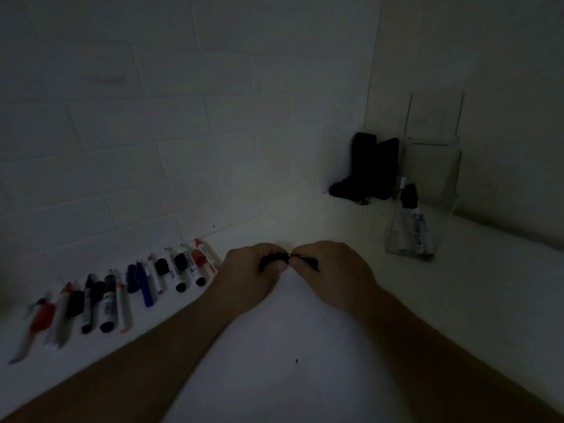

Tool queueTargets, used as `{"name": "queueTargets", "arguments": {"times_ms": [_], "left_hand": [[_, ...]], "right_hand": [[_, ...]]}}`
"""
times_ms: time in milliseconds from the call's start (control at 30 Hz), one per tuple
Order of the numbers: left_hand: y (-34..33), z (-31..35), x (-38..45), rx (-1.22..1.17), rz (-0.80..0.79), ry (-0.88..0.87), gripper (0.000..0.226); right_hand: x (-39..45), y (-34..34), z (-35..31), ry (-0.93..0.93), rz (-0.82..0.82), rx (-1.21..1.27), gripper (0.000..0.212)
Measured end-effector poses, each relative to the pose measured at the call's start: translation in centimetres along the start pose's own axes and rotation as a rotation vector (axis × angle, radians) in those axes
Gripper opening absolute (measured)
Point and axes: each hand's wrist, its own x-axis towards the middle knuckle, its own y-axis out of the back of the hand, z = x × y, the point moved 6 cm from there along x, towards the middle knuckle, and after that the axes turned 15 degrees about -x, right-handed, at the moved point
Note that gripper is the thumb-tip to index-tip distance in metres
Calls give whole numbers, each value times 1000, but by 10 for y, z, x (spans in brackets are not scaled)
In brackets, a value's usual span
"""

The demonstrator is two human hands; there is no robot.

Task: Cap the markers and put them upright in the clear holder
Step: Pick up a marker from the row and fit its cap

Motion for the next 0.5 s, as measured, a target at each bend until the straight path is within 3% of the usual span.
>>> {"name": "queueTargets", "arguments": {"times_ms": [233,500], "left_hand": [[-3,-9,1,-109,-24,116,18],[-1,6,0,56,-12,-58,15]], "right_hand": [[0,6,-4,-12,54,48,30],[-1,6,-5,-23,-3,23,35]]}}
